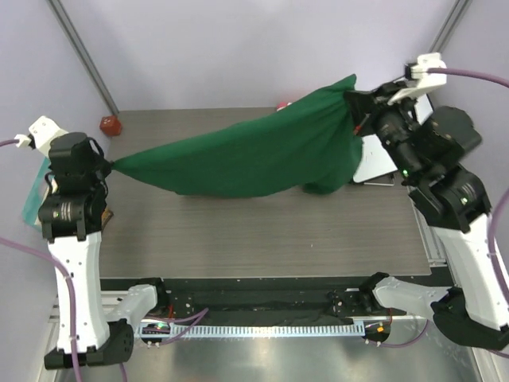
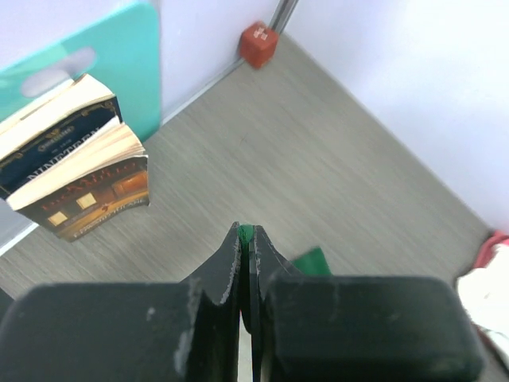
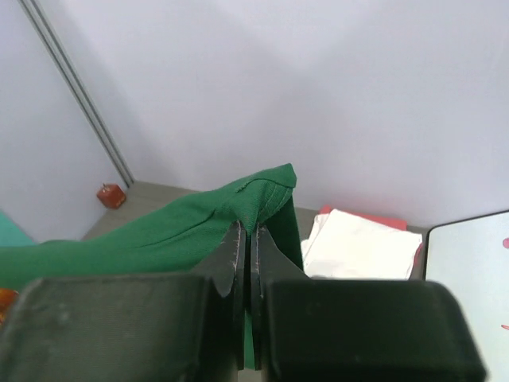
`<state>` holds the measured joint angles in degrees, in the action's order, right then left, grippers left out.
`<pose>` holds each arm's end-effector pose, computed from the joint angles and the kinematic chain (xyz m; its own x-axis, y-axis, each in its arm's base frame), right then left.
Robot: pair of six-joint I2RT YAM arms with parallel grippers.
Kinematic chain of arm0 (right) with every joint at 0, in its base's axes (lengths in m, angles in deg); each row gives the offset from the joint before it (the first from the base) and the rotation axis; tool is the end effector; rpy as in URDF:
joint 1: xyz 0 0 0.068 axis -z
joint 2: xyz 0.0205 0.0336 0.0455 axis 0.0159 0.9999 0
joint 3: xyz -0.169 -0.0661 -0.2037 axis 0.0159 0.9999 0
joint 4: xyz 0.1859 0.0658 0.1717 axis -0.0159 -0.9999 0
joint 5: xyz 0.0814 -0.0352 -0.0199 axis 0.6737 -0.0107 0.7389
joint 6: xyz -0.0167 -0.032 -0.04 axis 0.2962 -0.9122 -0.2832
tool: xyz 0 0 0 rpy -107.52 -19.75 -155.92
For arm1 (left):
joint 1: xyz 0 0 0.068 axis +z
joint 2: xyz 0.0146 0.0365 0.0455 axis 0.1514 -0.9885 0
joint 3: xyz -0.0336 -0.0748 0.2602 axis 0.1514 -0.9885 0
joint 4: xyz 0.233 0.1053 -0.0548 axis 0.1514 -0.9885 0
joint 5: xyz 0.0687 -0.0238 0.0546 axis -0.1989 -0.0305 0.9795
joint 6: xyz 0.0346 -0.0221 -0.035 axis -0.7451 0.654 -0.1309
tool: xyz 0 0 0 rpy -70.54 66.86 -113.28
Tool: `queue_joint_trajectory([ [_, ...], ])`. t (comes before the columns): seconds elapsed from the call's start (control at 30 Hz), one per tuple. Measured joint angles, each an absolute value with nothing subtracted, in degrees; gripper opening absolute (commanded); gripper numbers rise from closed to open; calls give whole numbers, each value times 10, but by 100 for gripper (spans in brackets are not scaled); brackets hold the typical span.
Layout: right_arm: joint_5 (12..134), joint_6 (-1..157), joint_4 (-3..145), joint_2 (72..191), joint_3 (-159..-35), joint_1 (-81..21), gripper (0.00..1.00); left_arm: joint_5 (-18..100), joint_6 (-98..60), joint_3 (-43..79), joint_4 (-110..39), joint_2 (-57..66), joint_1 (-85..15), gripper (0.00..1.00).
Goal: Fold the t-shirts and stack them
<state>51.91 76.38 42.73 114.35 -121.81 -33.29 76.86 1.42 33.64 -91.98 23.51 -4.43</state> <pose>0.1498 0.0853 0.5596 0.0839 0.1607 -0.9834 -0.3392 0.9326 0.1234 0.1504 0.0276 0.4699 -0.0719 -0.4800 -0.8743 -0.6231 0.7061 -0.3364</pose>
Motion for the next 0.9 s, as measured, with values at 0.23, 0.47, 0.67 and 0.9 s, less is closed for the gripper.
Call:
queue_joint_trajectory([
  [0.23, 520, 765, 424, 1100, -1221, -333, 1, 765, 15, 341, -915, 306, -44, 0],
  [0.47, 497, 760, 453, 1158, -1185, -328, 1, 752, 15, 341, -885, 243, -44, 0],
  [0.67, 523, 777, 504, 1316, -1169, -253, 1, 744, 15, 353, -836, 86, -43, 0],
  [0.9, 569, 800, 489, 1512, -1278, -207, 1, 731, 11, 465, -815, -67, -42, 0],
])
